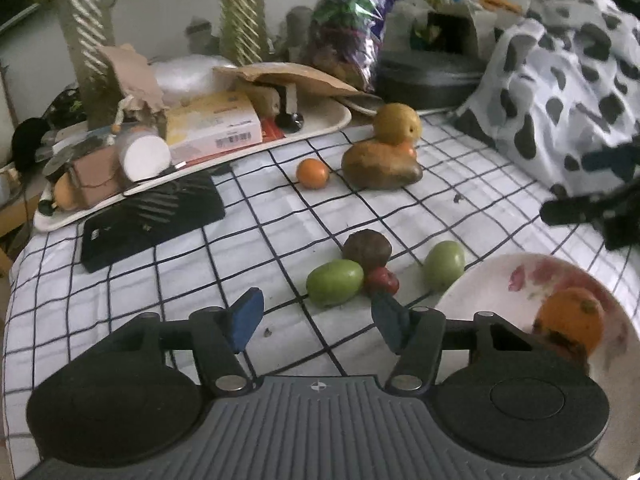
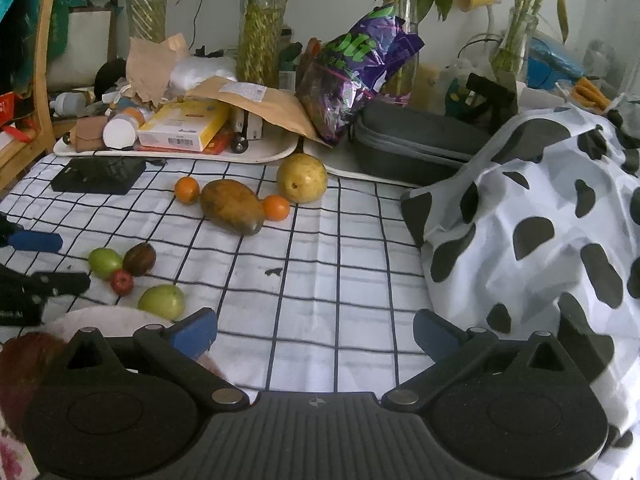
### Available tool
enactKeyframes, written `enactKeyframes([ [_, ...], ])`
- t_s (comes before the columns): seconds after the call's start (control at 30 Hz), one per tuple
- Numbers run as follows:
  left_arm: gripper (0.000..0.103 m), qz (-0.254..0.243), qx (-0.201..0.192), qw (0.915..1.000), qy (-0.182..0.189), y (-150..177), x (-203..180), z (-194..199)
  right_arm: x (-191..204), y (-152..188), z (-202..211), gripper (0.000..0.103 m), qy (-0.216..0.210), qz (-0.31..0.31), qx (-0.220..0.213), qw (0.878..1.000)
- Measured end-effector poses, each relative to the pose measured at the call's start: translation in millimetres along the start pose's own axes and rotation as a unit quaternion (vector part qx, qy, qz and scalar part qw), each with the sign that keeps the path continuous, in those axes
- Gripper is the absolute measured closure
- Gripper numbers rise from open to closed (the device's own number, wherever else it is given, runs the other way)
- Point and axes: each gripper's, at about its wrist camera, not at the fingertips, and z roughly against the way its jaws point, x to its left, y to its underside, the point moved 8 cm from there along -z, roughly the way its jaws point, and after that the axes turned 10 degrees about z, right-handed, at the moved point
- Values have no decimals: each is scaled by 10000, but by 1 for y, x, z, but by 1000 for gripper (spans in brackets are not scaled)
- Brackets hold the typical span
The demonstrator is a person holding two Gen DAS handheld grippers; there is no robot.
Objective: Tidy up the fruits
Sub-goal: 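Move the left tool to the small green fruits and grasp one, then grasp a second green fruit with the right tool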
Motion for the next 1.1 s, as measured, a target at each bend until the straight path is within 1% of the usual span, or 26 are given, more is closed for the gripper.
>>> enactKeyframes([
  [0.13,49,-322,54,9995,-18,-2,-4,-12,-2,-8,-9,0,-67,4,-8,10000],
  [0.23,52,-464,28,9989,-43,-6,-5,-19,-5,-12,-17,0,-64,34,15,10000],
  [0.33,53,-516,4,9987,30,-10,-5,-23,-9,-15,-23,0,-58,38,27,10000],
  [0.4,57,-615,29,9980,123,-11,-8,-26,-11,-16,-26,0,-78,10,47,10000],
  [0.53,62,-857,92,9961,189,-8,-13,-33,-12,-18,-33,0,-120,23,81,9999],
  [0.63,66,-795,107,9963,308,-9,-14,-35,-10,-19,-36,0,-141,80,98,9998],
  [0.67,68,-774,117,9964,330,-9,-14,-35,-10,-20,-37,0,-154,97,100,9998],
  [0.7,76,-767,116,9964,340,-9,-15,-34,-9,-20,-38,0,-172,114,107,9997],
  [0.77,77,-738,136,9966,342,-8,-14,-34,-7,-21,-39,0,-214,137,115,9996],
  [0.87,77,-570,183,9975,377,-9,-11,-34,-4,-23,-42,0,-375,95,132,9992],
  [0.97,77,-447,124,9986,242,-12,-4,-33,1,-24,-43,0,-680,-72,165,9975],
  [1.1,77,-55,-32,9996,262,-21,7,-26,13,-28,-44,0,-1291,-419,219,9905],
])
